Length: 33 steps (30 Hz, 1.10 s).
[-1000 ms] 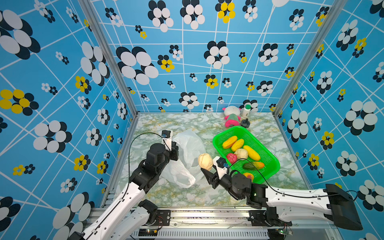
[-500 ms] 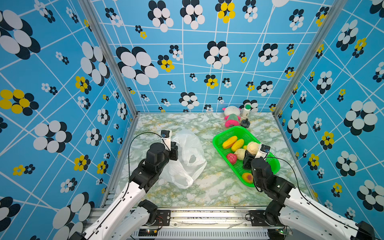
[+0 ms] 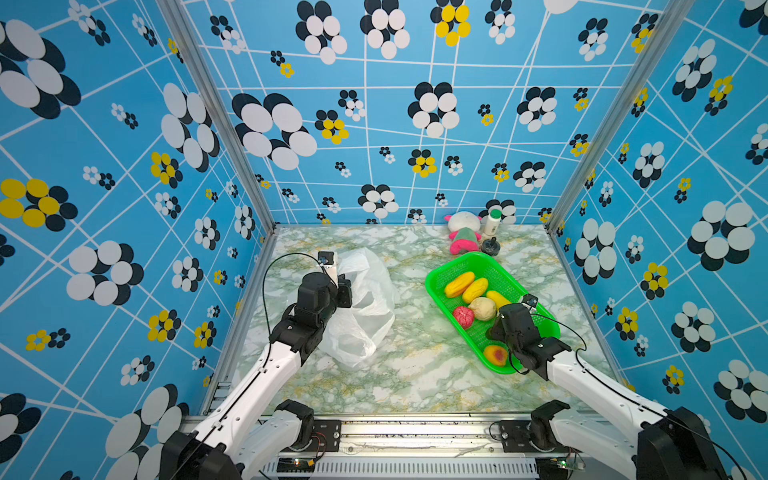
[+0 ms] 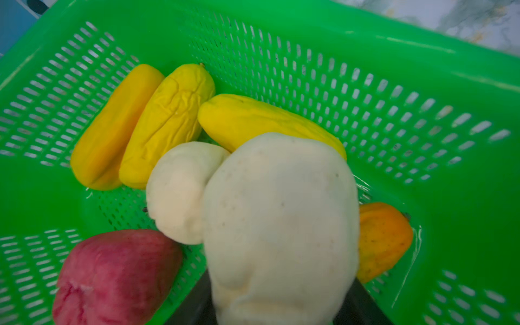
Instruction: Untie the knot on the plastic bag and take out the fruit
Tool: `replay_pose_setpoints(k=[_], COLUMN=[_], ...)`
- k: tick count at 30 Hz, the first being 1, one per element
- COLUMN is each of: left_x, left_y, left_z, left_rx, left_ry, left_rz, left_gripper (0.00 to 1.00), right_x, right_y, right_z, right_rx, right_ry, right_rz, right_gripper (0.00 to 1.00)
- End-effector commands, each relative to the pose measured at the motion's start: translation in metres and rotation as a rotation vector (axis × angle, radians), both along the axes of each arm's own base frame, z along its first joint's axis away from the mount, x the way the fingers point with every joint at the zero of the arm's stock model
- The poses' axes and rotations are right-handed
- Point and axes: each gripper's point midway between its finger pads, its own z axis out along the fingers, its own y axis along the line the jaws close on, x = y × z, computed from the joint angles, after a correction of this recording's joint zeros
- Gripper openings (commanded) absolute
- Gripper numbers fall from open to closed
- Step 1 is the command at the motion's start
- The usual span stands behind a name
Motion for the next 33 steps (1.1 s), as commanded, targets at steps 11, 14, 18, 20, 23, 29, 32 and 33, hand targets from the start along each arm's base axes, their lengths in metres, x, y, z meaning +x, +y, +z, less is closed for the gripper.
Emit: replay_pose_setpoints(k=[11, 14, 18, 20, 23, 29, 32, 33], left_x=[0.055, 0.062, 0.063, 0.060, 0.051, 0.031, 0.010, -0.001], left_y=[0.007, -0.004, -0.022, -0.028, -0.038, -0.034, -0.019, -0.014], left_z=[0.004, 0.008, 0.013, 0.014, 0.021, 0.055, 0.083, 0.093], left_rx=[-0.048, -0.068, -0.126, -0.140, -0.144, -0.129, -0.142, -0.149], left_ry=[-0.021, -0.016, -0.005, 0.005, 0.000, -0.045, -0.098, -0.131], left_rz=[0.055, 0.010, -0.067, -0.093, -0.133, -0.115, -0.078, -0.068], left_gripper=[0.00, 0.00, 0.00, 0.03, 0.18, 0.98, 0.99, 0.99], right_x=[0.005, 0.001, -0.005, -0.007, -0.011, -0.007, -0.007, -0.007], right_y=[-0.002, -0.004, -0.010, -0.013, -0.015, 0.003, 0.006, 0.003], right_z=[0.025, 0.040, 0.062, 0.072, 0.088, 0.135, 0.165, 0.175], right_rx=[0.017, 0.013, 0.004, 0.000, -0.002, 0.064, 0.087, 0.082], right_ry=[-0.046, -0.076, -0.119, -0.143, -0.171, -0.238, -0.289, -0.313], right_rz=[0.005, 0.013, 0.008, 0.005, 0.005, 0.098, 0.118, 0.105], right_gripper=[0.99, 0.99, 0.99, 0.99, 0.99, 0.99, 0.99, 0.99])
